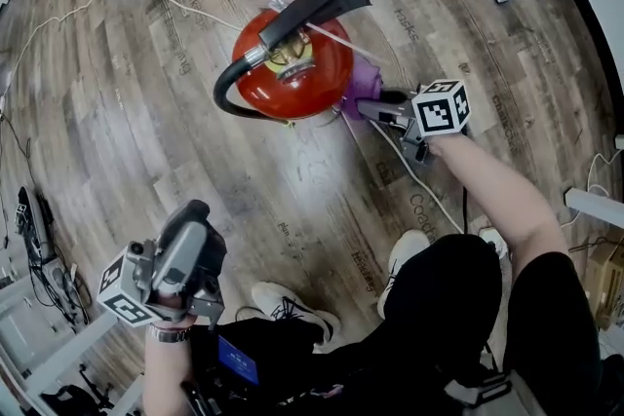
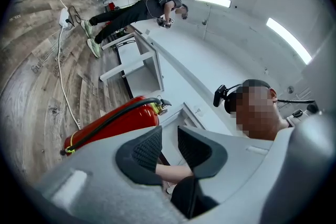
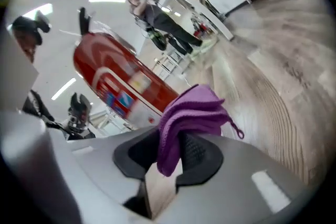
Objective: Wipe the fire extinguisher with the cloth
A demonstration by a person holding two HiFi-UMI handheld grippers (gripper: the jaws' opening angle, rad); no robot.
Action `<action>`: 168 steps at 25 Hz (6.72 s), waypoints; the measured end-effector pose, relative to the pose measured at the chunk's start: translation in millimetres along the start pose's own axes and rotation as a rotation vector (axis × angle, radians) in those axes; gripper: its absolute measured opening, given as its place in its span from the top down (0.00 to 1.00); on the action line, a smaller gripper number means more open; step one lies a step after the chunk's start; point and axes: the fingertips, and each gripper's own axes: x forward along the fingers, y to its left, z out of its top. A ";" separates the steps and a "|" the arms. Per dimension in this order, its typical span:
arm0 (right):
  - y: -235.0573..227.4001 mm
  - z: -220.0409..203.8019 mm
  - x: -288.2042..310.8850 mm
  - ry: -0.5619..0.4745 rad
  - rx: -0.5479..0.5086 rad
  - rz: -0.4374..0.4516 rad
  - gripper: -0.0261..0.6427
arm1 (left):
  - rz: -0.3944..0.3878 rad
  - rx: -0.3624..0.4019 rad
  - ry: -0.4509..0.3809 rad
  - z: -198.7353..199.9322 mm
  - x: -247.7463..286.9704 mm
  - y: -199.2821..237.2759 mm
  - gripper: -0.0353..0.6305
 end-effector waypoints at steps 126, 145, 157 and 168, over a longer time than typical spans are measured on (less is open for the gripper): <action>108.1 30.0 -24.7 0.454 -1.533 -0.668 0.83 | -0.073 0.043 0.085 -8.3 27.9 -6.3 0.84; -83.2 -124.0 63.3 0.927 -1.323 -0.545 0.83 | 0.055 0.033 0.032 3.2 -26.5 12.0 0.84; 64.6 -36.5 -3.6 0.499 -0.868 -0.575 0.83 | 0.029 -0.105 -0.065 -11.3 -8.0 -11.0 0.84; 328.5 43.4 -111.8 0.278 -0.257 -0.344 0.83 | 0.151 -0.358 -0.034 -63.9 -21.2 -146.3 0.84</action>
